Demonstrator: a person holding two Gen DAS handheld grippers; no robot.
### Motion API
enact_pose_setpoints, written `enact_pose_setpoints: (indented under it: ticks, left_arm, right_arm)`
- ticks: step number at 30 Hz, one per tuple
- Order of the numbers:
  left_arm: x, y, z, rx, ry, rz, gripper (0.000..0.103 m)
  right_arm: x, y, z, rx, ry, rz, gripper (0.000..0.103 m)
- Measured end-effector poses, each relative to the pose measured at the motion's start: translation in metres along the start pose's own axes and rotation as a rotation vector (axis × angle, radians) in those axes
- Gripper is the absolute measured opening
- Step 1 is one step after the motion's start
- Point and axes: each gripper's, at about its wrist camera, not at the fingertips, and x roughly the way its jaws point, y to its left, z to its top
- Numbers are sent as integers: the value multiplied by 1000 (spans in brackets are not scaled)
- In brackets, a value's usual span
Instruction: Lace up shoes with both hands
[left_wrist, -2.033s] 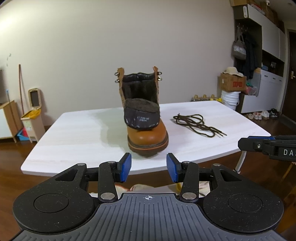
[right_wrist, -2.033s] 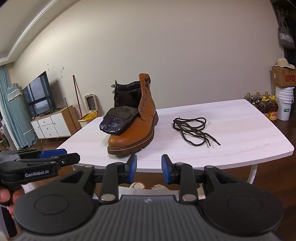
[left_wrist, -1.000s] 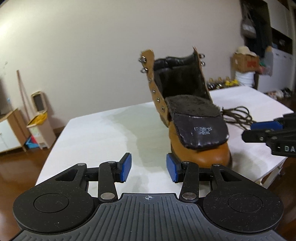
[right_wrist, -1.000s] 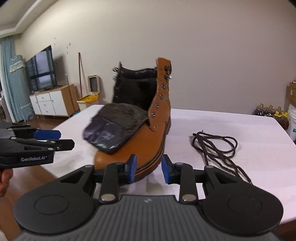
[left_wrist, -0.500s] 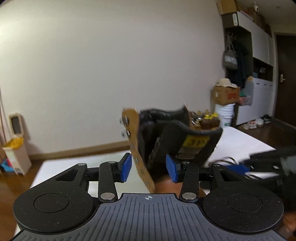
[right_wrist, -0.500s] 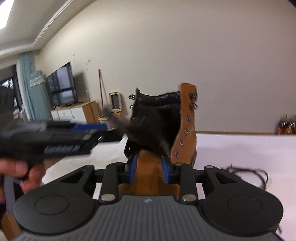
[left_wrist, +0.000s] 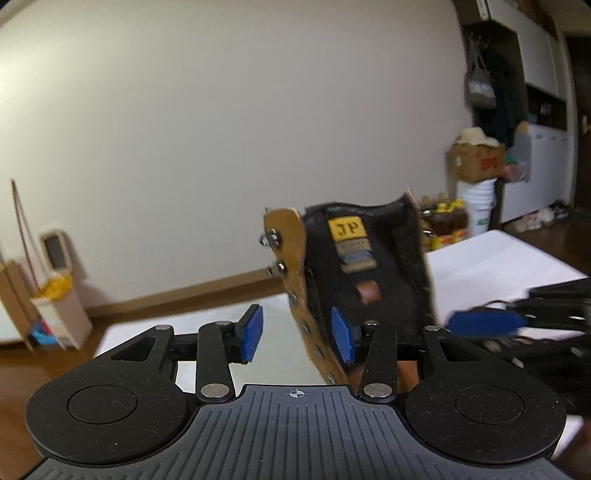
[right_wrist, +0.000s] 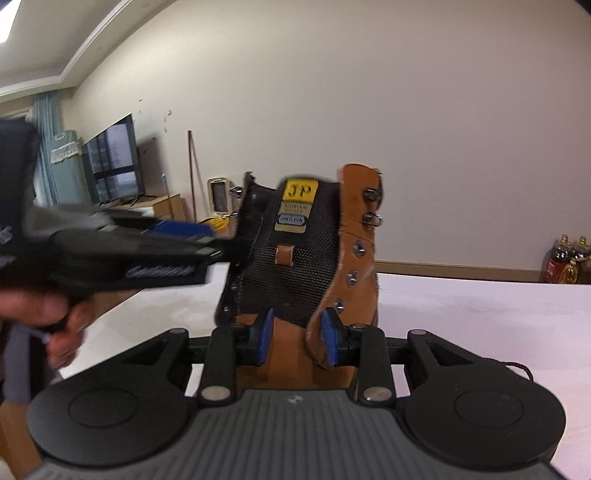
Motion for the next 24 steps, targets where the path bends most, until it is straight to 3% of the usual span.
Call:
enact_pose_setpoints:
  ticks: [2, 5, 10, 14, 18, 24]
  left_arm:
    - [-2, -5, 0, -7, -2, -76, 45]
    - [6, -13, 5, 20, -5, -109, 45]
    - [27, -20, 14, 15, 12, -91, 45]
    - [21, -28, 11, 47, -11, -75, 45]
    - [8, -38, 0, 72, -2, -93, 45]
    - [-7, -48, -22, 70, 30, -109, 45]
  right_arm:
    - [-1, -4, 0, 13, -11, -9, 32]
    - [-10, -16, -6, 53, -31, -50, 32]
    - [-36, -51, -22, 144, -3, -180, 32]
    - [-63, -86, -39, 186, 27, -295, 32]
    - [-69, -100, -48, 133, 100, -284, 32]
    - [-71, -107, -46, -13, 241, -200, 30]
